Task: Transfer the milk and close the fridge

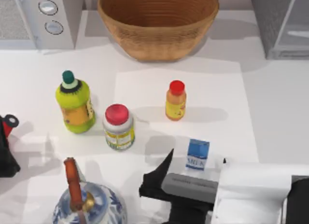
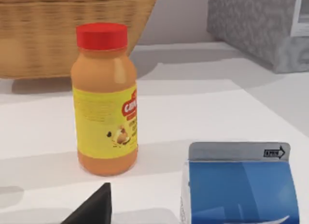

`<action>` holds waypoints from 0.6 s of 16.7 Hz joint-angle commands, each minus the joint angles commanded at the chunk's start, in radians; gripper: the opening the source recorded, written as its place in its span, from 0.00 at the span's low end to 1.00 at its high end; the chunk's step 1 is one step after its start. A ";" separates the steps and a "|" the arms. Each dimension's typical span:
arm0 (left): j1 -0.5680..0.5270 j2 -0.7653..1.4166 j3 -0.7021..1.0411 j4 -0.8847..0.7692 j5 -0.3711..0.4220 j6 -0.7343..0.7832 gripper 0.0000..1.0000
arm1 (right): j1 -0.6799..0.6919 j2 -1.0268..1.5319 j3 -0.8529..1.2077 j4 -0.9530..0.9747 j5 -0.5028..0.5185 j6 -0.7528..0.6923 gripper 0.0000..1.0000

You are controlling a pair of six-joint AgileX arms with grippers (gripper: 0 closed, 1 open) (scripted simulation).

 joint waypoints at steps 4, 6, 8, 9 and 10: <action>0.000 0.000 0.000 0.000 0.000 0.000 1.00 | -0.007 -0.002 -0.002 0.000 -0.005 -0.003 1.00; 0.000 0.000 0.000 0.000 0.000 0.000 1.00 | -0.029 0.005 0.004 0.030 -0.029 -0.029 1.00; 0.000 0.000 0.000 0.000 0.000 0.000 1.00 | -0.066 0.019 0.014 0.075 -0.066 -0.070 1.00; 0.000 0.000 0.000 0.000 0.000 0.000 1.00 | -0.085 0.026 0.018 0.099 -0.085 -0.090 1.00; 0.000 0.000 0.000 0.000 0.000 0.000 1.00 | -0.103 0.033 0.022 0.120 -0.102 -0.108 1.00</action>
